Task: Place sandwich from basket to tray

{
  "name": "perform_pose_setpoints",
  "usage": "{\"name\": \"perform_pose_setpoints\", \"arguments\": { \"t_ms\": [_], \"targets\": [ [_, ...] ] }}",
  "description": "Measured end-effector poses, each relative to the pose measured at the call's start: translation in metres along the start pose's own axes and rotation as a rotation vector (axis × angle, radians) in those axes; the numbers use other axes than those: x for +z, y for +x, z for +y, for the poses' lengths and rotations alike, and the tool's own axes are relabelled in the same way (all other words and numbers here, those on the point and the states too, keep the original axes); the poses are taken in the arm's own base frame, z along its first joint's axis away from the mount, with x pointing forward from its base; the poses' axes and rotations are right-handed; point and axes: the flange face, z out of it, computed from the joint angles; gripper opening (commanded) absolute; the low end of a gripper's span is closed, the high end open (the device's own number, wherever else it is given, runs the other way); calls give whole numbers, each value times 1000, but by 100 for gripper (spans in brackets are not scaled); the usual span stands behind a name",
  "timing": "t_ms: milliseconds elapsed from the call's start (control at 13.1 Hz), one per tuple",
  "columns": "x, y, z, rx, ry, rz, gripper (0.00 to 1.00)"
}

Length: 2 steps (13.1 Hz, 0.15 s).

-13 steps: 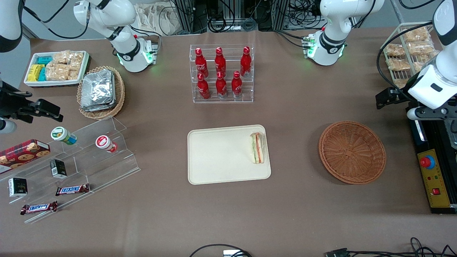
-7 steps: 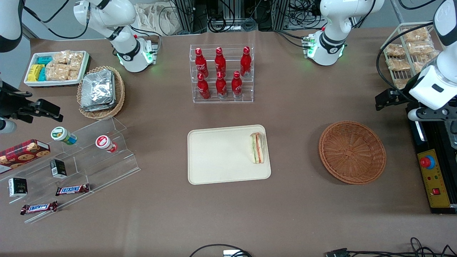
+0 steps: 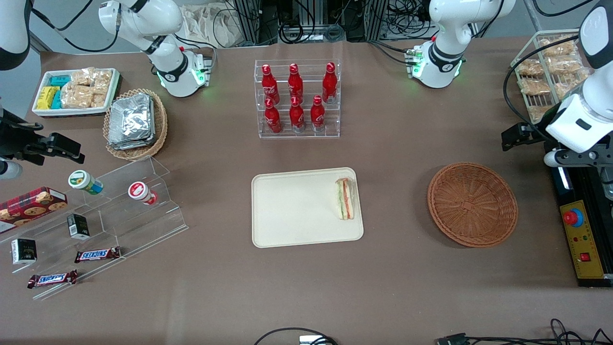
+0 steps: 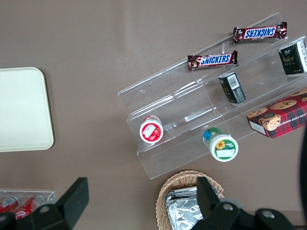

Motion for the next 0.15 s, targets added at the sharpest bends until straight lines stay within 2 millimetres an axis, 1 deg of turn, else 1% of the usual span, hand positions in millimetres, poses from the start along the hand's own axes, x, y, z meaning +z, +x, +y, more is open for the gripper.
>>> {"name": "perform_pose_setpoints", "arguments": {
  "t_ms": [153],
  "targets": [
    [0,0,-1,-2,0,0,100]
  ]
}}
